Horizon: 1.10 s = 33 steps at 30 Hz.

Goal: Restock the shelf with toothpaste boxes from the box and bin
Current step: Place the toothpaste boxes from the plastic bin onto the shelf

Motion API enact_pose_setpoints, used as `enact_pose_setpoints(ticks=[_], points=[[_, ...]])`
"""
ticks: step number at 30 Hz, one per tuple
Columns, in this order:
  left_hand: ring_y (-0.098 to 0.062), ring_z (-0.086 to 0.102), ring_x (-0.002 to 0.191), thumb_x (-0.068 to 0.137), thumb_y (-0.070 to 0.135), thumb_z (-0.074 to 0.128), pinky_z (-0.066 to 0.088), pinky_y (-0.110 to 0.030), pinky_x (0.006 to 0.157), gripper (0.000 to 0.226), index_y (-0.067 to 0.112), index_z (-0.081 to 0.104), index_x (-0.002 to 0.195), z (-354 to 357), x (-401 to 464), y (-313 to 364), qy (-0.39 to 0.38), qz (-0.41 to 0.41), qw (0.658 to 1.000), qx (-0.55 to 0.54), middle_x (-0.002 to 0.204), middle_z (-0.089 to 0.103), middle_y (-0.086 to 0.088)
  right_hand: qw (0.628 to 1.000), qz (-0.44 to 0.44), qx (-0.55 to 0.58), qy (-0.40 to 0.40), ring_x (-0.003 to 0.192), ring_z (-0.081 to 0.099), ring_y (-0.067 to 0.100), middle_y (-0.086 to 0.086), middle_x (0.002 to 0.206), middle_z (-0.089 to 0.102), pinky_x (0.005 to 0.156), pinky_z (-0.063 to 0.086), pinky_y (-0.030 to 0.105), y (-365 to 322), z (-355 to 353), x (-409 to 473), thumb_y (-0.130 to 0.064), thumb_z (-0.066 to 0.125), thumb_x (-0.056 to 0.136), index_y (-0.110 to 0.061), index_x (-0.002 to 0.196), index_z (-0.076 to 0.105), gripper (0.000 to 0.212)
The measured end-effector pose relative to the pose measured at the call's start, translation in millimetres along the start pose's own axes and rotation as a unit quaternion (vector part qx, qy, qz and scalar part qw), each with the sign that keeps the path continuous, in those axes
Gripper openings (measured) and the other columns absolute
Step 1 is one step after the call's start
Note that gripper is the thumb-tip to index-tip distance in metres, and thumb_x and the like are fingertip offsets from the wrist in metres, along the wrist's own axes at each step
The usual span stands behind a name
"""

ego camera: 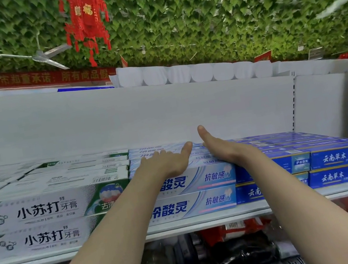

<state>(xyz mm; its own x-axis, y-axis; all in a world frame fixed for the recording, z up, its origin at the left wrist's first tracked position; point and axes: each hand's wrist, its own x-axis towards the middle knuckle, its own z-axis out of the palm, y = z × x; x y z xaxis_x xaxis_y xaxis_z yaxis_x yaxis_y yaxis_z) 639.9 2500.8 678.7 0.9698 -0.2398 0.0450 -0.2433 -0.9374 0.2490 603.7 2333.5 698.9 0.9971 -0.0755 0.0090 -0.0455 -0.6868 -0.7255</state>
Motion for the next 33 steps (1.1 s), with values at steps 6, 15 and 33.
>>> enact_pose_setpoints(ticks=[6, 15, 33], points=[[-0.024, 0.004, 0.155, 0.086, 0.081, -0.007, 0.002, -0.053, 0.124, 0.099, 0.019, 0.008, 0.161, 1, 1, -2, 0.012, -0.002, 1.0, 0.021, 0.168, 0.004, -0.005, 1.0, -0.004, -0.012, -0.002, 0.15, 0.027, 0.024, 0.007, 0.164, 0.028, 0.119, 0.018, 0.039, -5, 2, -5, -0.08, 0.005, 0.091, -0.022, 0.159, 0.024, 0.092], [-0.023, 0.005, 0.155, 0.086, 0.082, -0.006, 0.003, -0.051, 0.124, 0.098, 0.02, 0.008, 0.161, 1, 1, -4, 0.019, -0.005, 1.0, 0.011, 0.168, 0.004, -0.003, 0.999, 0.001, -0.044, 0.002, 0.154, 0.014, 0.025, 0.006, 0.168, 0.013, 0.124, 0.009, 0.046, -5, 6, 2, -0.087, 0.003, 0.084, -0.026, 0.161, 0.015, 0.099], [-0.038, 0.031, 0.146, 0.103, 0.055, 0.008, 0.029, -0.052, 0.117, 0.079, 0.004, 0.065, 0.124, 67, -76, 2, 0.481, 0.123, 0.868, -0.026, 0.144, 0.053, -0.021, 0.751, -0.411, 0.015, 0.517, 0.113, 0.054, 0.027, 0.003, 0.118, 0.064, 0.099, 0.041, 0.044, 48, 84, -47, -0.029, 0.032, 0.1, -0.008, 0.12, 0.064, 0.043]])
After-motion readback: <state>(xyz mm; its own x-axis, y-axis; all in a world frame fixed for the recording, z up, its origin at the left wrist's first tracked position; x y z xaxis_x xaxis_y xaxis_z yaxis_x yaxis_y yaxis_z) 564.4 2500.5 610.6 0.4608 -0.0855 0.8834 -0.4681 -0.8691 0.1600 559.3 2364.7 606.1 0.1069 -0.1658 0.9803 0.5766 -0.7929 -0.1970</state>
